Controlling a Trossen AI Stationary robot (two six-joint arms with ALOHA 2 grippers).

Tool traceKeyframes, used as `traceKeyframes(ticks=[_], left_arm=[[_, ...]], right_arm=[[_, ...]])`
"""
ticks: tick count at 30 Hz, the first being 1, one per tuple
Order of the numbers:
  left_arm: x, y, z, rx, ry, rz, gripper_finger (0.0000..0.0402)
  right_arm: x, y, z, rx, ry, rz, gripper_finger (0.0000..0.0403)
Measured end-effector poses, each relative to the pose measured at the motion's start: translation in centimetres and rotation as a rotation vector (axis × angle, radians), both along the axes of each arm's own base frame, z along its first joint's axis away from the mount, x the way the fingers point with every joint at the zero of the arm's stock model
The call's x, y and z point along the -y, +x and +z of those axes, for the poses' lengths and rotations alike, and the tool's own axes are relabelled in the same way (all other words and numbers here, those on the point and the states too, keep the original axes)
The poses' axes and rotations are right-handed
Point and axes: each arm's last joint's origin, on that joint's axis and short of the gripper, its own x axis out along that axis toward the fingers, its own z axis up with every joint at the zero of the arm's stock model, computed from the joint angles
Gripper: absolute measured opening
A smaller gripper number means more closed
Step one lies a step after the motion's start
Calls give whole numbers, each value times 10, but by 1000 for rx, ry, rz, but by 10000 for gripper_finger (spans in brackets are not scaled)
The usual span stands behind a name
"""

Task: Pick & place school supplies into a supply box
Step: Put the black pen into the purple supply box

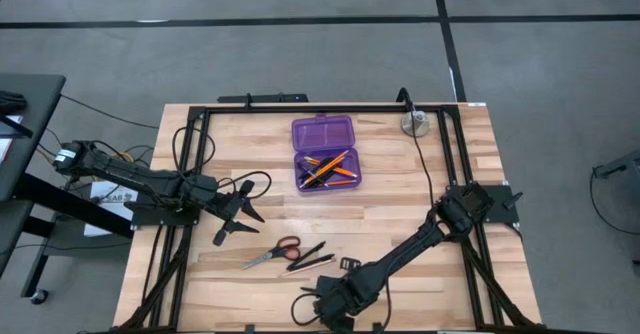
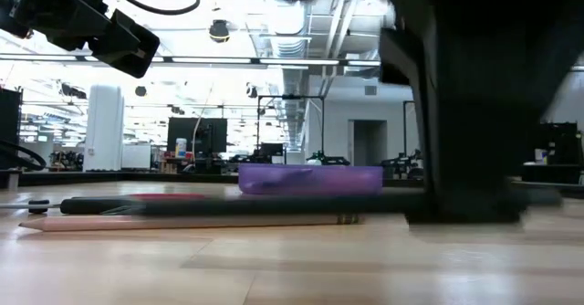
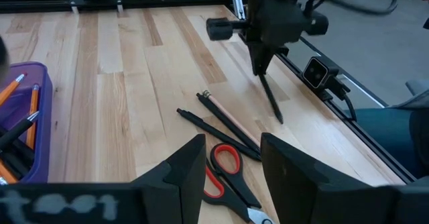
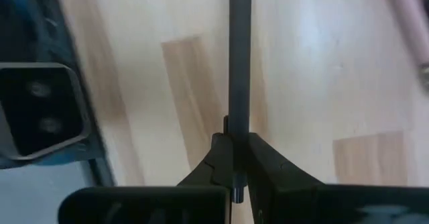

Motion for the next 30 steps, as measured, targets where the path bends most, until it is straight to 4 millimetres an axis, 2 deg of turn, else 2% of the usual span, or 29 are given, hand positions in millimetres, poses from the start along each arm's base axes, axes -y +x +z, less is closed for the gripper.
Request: traceKeyframes(ticks=[9,16,22,30], left_arm=[[0,0,0,-2,-5,-1,131],[0,0,0,-2,-6,-2,131],[0,0,0,-2,-5,-3,131],[0,0,0,-2,-8,-12,131]], right_arm=[[11,-8,46,111,-66,-22,3],[37,-17,76,111,-185,-32,3],[77,-10,92,81,-263,12,3],[151,13,103,56,-321,90,3]])
